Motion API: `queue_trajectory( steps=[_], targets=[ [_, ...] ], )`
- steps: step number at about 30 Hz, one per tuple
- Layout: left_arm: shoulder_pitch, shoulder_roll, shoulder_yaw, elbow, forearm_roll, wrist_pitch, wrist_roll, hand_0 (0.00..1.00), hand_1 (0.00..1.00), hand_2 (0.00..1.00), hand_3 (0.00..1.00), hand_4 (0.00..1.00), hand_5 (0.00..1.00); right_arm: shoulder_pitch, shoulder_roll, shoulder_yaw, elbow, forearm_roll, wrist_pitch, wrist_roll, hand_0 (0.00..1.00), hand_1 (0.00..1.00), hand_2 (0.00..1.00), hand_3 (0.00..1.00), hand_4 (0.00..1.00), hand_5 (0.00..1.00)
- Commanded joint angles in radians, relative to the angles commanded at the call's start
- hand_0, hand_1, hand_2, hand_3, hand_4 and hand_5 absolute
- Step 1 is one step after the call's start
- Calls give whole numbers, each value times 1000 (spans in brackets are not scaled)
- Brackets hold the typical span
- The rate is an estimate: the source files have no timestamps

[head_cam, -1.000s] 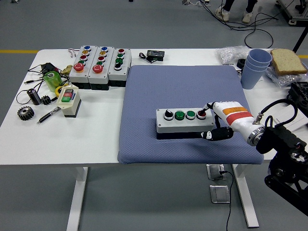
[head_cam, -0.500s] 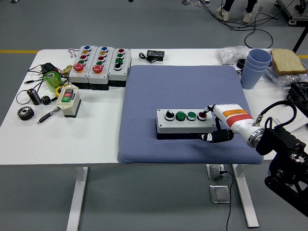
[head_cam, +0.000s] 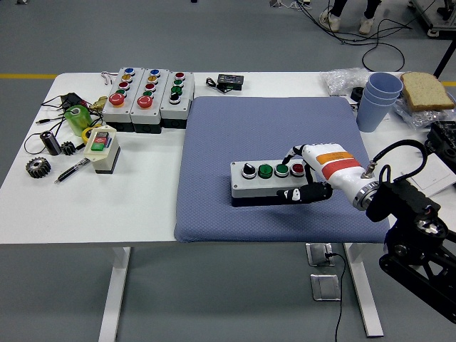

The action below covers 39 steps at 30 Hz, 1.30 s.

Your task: Pick up the button,place it on the desk,press the button,press the button

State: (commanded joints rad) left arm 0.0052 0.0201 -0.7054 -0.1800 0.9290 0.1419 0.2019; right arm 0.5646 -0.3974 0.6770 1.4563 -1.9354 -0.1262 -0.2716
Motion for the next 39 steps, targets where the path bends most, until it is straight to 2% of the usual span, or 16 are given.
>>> queue_trajectory(
  steps=[13, 20, 22, 25, 26, 31, 32, 34, 36, 37, 38, 39],
  targets=[
    [7, -1, -7, 0, 14, -1, 3, 652, 719, 768, 671, 414, 743, 1, 15, -40, -35, 8, 8, -3, 72, 2, 204, 628, 927, 519],
    [8, 0, -5, 0, 13, -1, 3, 652, 720, 768, 671, 415, 747, -11, 8, 25, -4, 4, -7, 1, 75, 2, 206, 628, 928, 520],
    [8, 0, -2, 0, 9, -1, 1, 652, 720, 768, 671, 415, 747, -21, 1, 64, 10, 23, -29, 9, 75, 2, 206, 628, 928, 520],
    [7, 1, 2, 0, 4, -1, 0, 652, 720, 768, 671, 415, 747, -41, -5, 128, 9, 100, -92, 44, 75, 2, 206, 628, 928, 520],
    [6, 1, 3, 0, 2, -1, 0, 652, 718, 768, 671, 414, 745, -47, -5, 144, 6, 131, -106, 56, 368, 266, 442, 697, 917, 496],
    [4, 2, 10, 0, -5, -1, -1, 652, 718, 768, 671, 414, 745, -99, -9, 242, -20, 338, -155, 189, 368, 266, 442, 697, 917, 496],
    [3, 2, 10, 0, -5, -1, -2, 652, 718, 768, 670, 414, 745, -104, -9, 251, -21, 377, -158, 210, 719, 608, 670, 724, 900, 462],
    [3, 2, 13, 0, -9, -1, -3, 652, 718, 768, 670, 414, 745, -122, -5, 275, -16, 461, -172, 243, 719, 608, 670, 724, 900, 462],
    [3, 2, 16, 0, -13, -1, -4, 652, 718, 768, 670, 414, 745, -161, 9, 336, -11, 552, -173, 322, 719, 608, 670, 724, 900, 462],
    [3, 2, 18, 0, -15, -1, -4, 652, 718, 768, 670, 414, 745, -177, 14, 365, -13, 591, -149, 343, 719, 608, 670, 724, 900, 462],
    [3, 2, 20, 0, -18, -1, -5, 652, 718, 768, 670, 414, 746, -194, 17, 394, -16, 630, -121, 358, 779, 702, 770, 727, 892, 436],
    [3, 3, 22, 0, -20, -1, -5, 652, 718, 768, 670, 414, 746, -203, 19, 412, -19, 669, -106, 365, 779, 702, 770, 727, 892, 436]
  ],
)
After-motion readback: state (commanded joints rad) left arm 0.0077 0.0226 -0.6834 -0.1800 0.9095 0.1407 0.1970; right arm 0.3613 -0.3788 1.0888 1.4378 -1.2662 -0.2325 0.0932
